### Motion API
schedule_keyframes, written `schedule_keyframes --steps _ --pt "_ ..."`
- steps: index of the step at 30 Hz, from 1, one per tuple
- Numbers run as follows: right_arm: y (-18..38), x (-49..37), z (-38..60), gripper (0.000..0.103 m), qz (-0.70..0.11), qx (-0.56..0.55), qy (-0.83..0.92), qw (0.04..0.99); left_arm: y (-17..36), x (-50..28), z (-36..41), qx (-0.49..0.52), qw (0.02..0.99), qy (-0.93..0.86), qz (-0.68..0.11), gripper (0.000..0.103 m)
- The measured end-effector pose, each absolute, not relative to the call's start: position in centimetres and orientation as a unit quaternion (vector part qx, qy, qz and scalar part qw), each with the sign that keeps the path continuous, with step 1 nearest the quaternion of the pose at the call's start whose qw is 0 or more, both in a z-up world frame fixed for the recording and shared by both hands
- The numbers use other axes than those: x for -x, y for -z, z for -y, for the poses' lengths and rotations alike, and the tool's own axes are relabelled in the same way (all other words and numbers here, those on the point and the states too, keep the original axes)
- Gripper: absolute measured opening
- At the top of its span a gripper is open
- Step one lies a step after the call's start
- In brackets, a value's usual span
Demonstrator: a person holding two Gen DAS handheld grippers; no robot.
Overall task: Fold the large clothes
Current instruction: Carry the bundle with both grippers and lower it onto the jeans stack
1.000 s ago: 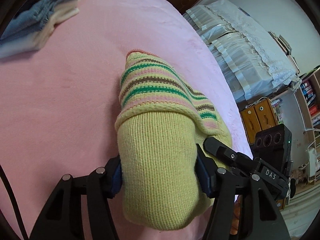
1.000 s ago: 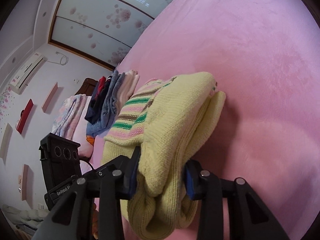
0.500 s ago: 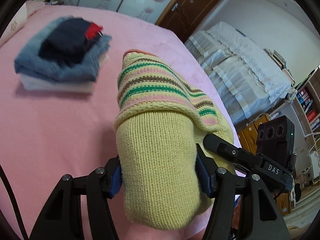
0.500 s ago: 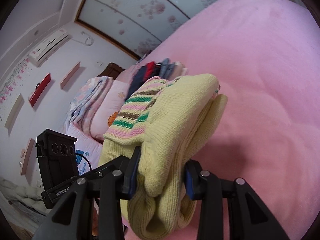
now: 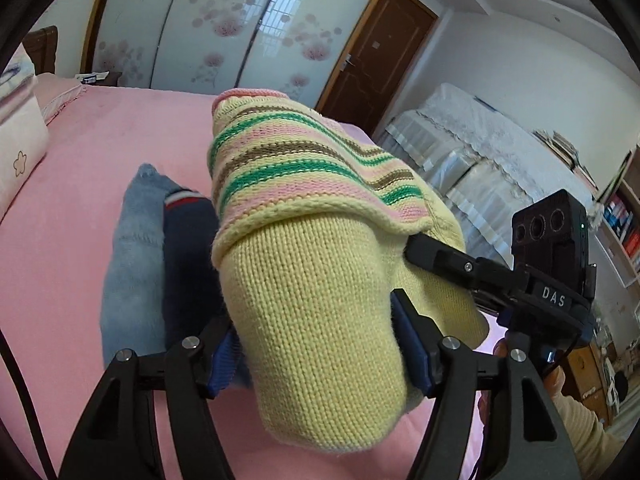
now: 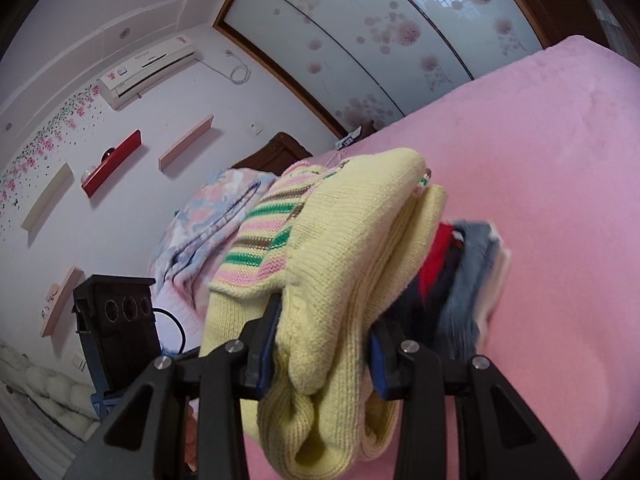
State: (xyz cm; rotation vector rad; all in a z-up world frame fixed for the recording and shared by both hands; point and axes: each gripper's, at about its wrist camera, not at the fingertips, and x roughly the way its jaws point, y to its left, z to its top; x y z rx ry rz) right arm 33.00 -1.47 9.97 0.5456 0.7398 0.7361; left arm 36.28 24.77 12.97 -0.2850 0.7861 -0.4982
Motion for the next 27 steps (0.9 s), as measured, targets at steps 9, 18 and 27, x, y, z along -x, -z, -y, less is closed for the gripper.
schedule_keyframes --steps 9,18,27 --pt "-1.0 -42.7 -3.6 0.037 -0.407 -0.240 -0.287 0.833 -2.0 -47.4 -27.3 0.141 0.851 0.193 -0.468 0.072" --pt "1.8 -42.5 -3.9 0.047 -0.428 -0.218 -0.261 0.837 0.4 -47.9 -27.9 0.182 0.844 0.166 -0.476 0.098" --pt "-3.1 -38.7 -2.1 0.049 -0.432 -0.182 -0.242 0.850 -5.4 -43.1 -26.9 0.138 0.867 0.102 -0.467 0.098"
